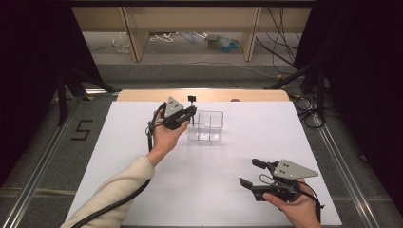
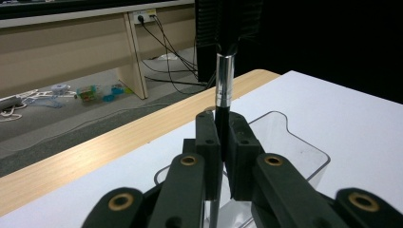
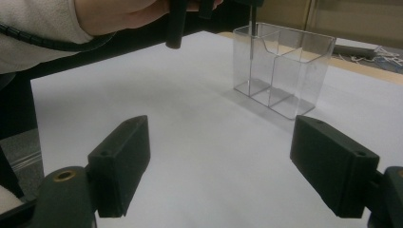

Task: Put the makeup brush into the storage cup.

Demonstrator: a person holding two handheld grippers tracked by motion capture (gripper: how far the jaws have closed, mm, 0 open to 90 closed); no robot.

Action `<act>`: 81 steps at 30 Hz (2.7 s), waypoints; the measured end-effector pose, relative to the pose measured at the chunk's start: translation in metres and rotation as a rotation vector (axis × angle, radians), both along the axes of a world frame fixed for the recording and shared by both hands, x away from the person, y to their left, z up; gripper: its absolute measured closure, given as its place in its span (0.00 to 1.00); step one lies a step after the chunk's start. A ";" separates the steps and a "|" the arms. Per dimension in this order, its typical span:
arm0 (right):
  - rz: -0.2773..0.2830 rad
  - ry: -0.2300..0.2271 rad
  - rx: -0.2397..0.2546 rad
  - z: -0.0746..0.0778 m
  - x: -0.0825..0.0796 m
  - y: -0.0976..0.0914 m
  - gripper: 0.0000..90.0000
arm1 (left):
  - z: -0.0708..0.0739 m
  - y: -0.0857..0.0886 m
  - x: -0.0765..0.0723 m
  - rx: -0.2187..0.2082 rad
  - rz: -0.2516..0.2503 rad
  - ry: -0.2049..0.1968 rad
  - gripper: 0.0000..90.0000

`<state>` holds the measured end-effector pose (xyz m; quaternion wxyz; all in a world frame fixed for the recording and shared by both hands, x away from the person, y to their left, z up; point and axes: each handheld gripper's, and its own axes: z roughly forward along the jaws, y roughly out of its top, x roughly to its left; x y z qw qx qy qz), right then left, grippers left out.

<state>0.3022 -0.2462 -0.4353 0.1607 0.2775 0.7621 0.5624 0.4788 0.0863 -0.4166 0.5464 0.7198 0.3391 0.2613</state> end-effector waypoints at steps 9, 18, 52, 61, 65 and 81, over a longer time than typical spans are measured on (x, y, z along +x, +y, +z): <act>-0.002 0.006 -0.012 0.000 0.000 0.000 0.25 | -0.004 -0.001 0.001 0.005 0.000 0.008 0.94; -0.001 0.005 -0.013 0.000 0.000 0.000 0.25 | -0.007 -0.002 0.002 0.011 -0.004 0.022 0.94; 0.000 0.014 -0.027 0.001 -0.002 -0.001 0.24 | 0.000 0.007 -0.008 0.055 0.007 0.131 0.17; 0.005 0.011 -0.018 0.001 -0.001 -0.001 0.24 | -0.006 0.016 -0.011 0.067 0.006 0.139 0.17; 0.005 0.004 -0.006 0.000 -0.001 0.000 0.24 | -0.007 0.021 -0.016 0.053 -0.004 0.128 0.16; 0.003 0.003 -0.005 0.000 0.000 0.000 0.23 | -0.008 0.052 -0.059 0.013 -0.075 0.063 0.16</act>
